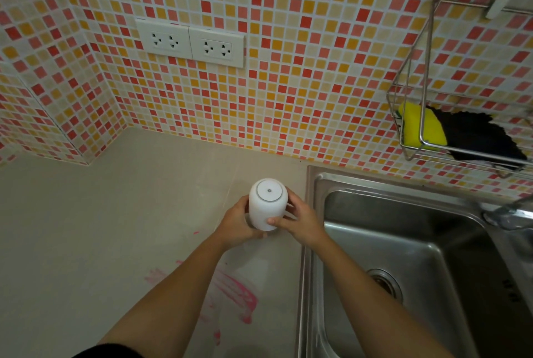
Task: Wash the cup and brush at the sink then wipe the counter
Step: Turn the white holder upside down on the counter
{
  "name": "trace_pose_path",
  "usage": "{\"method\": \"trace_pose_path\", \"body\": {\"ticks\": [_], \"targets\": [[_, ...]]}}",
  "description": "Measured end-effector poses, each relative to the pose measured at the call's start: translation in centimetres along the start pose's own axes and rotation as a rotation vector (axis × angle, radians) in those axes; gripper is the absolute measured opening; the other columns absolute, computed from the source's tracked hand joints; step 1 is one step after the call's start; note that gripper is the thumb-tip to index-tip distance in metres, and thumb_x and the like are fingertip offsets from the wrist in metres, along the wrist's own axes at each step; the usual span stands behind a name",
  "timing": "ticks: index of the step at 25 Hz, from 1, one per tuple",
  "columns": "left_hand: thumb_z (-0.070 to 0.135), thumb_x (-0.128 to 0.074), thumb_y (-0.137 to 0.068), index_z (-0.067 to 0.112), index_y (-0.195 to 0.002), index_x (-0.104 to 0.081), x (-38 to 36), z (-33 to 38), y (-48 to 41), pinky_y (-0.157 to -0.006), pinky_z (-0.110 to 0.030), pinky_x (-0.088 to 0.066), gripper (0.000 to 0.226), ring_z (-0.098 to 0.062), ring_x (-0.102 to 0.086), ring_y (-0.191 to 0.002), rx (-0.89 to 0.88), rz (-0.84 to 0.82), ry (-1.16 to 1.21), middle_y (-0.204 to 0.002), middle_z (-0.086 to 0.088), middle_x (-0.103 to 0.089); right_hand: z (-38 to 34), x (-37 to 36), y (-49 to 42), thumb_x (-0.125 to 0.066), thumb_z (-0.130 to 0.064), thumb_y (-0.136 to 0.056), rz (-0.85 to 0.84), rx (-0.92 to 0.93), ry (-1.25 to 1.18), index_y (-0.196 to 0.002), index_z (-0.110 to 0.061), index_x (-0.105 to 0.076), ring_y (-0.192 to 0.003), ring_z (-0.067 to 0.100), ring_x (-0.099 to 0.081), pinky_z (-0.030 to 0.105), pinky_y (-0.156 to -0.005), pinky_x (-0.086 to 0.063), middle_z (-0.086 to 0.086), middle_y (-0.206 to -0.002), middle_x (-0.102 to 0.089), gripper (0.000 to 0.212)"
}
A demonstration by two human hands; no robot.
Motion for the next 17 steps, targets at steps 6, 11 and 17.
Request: {"method": "trace_pose_path", "body": {"ticks": [6,11,17], "targets": [[-0.008,-0.075,-0.061,0.014,-0.135,-0.039,0.1,0.0,0.0,-0.07,-0.007,-0.042,0.085,-0.016,-0.052,-0.111,0.009,-0.024,-0.031,-0.121,0.0,-0.052,2.5,-0.6,-0.3,-0.081,-0.011,-0.069,-0.031,-0.047,-0.054,-0.129,-0.037,-0.043,-0.124,0.013,-0.048,0.021,-0.092,-0.048,-0.012,-0.131,-0.051,0.076],[-0.004,-0.059,-0.062,0.011,-0.142,-0.031,1.6,-0.1,0.1,-0.091,-0.027,-0.043,0.086,-0.02,-0.045,-0.126,0.049,-0.059,-0.121,-0.142,-0.009,-0.042,2.6,-0.9,0.2,-0.083,-0.013,-0.067,-0.098,-0.107,0.01,-0.148,-0.024,-0.017,-0.137,0.018,-0.032,0.031,-0.106,-0.038,-0.002,-0.151,-0.029,0.106],[-0.017,-0.046,-0.079,0.009,-0.141,-0.035,6.7,11.8,1.9,-0.096,-0.024,-0.041,0.069,-0.017,-0.041,-0.13,-0.177,0.321,-0.177,-0.142,-0.006,-0.043,-7.0,5.3,5.9,-0.057,-0.031,-0.091,0.15,0.21,0.413,-0.145,-0.022,-0.026,-0.135,-0.002,-0.019,0.016,-0.109,-0.016,-0.015,-0.146,-0.025,0.063]]}}
Point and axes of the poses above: each hand's wrist, its own y-axis away from the middle knuckle, its own x-axis out of the back of the hand, z = x × y, the point moved 8 cm from there along -y, towards the middle knuckle
